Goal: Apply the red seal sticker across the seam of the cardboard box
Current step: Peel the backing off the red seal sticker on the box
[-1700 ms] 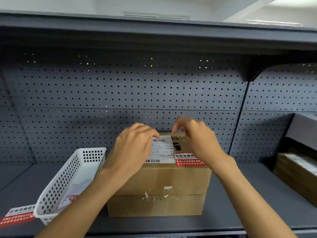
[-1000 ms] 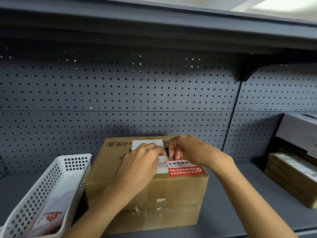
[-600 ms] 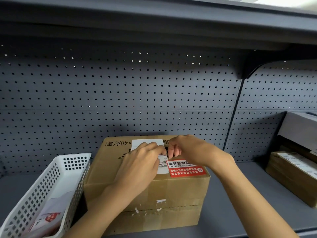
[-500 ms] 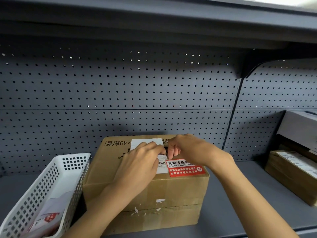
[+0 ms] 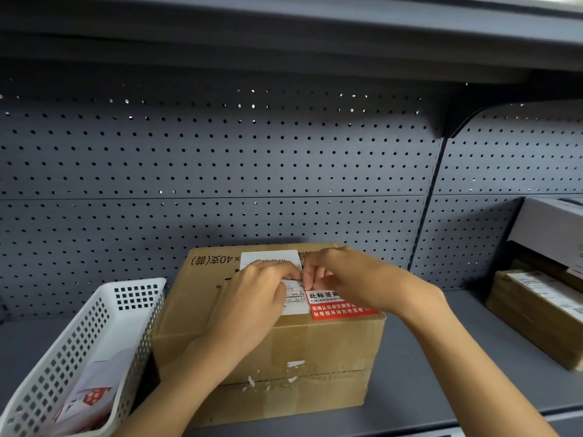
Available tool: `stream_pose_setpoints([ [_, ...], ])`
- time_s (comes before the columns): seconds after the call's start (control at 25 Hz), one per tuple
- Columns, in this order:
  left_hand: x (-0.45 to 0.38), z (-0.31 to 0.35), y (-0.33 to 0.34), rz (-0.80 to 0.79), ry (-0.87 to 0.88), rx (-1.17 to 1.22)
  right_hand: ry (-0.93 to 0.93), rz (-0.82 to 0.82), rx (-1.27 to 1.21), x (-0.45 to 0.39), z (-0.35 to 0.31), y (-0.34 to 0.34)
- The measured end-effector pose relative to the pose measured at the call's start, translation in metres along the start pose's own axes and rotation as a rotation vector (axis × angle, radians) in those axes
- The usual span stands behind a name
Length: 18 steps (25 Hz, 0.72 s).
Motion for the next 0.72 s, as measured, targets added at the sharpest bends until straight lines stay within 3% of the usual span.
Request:
stream_pose_setpoints([
  [0.12,-0.003,-0.014,0.005,0.016,-0.053,0.089,-0.017,0.025,-0.011,0.019,-0.008,0.000],
  [0.52,0.000,-0.017,0.007,0.023,-0.068,0.134,0.061,0.240,0.306,0.045,-0.027,0.008],
  [0.72,0.000,-0.015,0.007,0.022,-0.064,0.136,-0.091,0.212,0.590,0.041,-0.045,0.015],
])
Point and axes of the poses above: each hand's wrist, its own x-axis away from the middle knuckle, its own y-axis out of the palm, z = x × y, the point moved 8 cm from there along -x, towards the middle knuckle, and after that the axes turned 6 degrees about y, right-handed, at the moved point
